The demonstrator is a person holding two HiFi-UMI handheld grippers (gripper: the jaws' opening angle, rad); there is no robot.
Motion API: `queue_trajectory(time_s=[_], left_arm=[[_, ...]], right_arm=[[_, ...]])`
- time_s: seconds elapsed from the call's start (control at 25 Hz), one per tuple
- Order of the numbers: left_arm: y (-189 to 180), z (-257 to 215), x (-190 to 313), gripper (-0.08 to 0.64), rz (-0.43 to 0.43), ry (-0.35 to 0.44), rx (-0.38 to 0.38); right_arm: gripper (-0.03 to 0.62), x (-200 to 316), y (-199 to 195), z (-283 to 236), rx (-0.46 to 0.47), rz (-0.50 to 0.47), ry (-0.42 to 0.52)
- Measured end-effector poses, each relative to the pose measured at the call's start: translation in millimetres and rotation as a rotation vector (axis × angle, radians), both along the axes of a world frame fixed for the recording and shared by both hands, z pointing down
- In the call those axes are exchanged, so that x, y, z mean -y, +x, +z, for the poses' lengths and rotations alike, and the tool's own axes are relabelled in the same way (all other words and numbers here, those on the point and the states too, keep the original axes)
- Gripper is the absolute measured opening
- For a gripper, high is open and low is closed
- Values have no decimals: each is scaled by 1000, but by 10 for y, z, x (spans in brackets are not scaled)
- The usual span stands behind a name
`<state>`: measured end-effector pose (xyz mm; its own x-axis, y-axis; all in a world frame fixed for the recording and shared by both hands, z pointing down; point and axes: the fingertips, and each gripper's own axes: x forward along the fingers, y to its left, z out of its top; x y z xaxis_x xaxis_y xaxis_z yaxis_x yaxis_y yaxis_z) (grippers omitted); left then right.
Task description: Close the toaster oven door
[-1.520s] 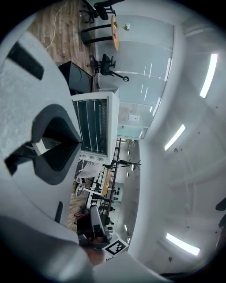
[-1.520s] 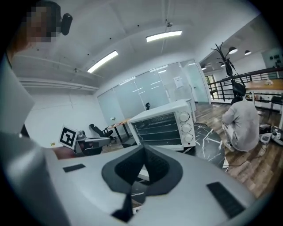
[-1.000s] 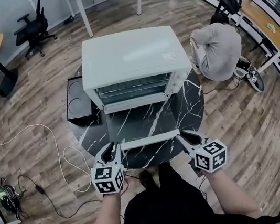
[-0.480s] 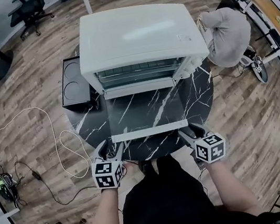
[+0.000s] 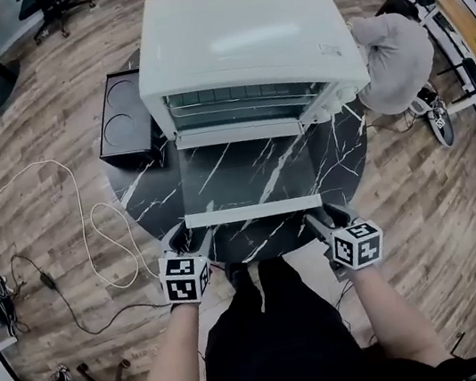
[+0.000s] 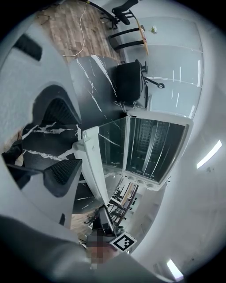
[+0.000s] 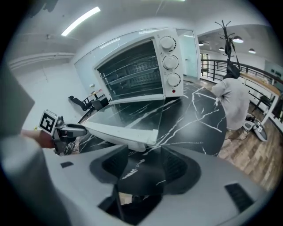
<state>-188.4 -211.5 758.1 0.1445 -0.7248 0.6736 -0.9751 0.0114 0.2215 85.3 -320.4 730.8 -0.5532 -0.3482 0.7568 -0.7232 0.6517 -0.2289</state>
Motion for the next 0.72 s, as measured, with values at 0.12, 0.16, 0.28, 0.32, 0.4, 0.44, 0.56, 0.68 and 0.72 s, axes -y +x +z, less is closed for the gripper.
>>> queue_trajectory(time_s=[0.12, 0.16, 0.28, 0.32, 0.4, 0.44, 0.56, 0.68, 0.72], left_arm=[[45, -11, 89, 237, 6, 5, 0], [55, -16, 116, 223, 9, 2, -2], [63, -16, 134, 207, 24, -23, 2], [60, -22, 127, 207, 26, -30, 3], [54, -65, 127, 207, 22, -31, -1], [52, -97, 135, 207, 18, -28, -4], [41, -209, 162, 207, 0, -18, -9], [20, -365, 179, 207, -16, 2, -13], [7, -433, 194, 207, -17, 12, -9]], right_arm=[[235, 40, -17, 139, -18, -24, -11], [227, 73, -35, 163, -20, -24, -8], [201, 129, -101, 177, -11, -11, -23], [191, 126, -119, 169, -15, -17, -27], [169, 117, -137, 128, -20, -38, -25], [167, 119, -141, 97, -17, -45, -23], [168, 142, -153, -16, -2, -59, -15], [169, 175, -180, -166, 17, -62, 5], [169, 195, -195, -233, 28, -59, 17]])
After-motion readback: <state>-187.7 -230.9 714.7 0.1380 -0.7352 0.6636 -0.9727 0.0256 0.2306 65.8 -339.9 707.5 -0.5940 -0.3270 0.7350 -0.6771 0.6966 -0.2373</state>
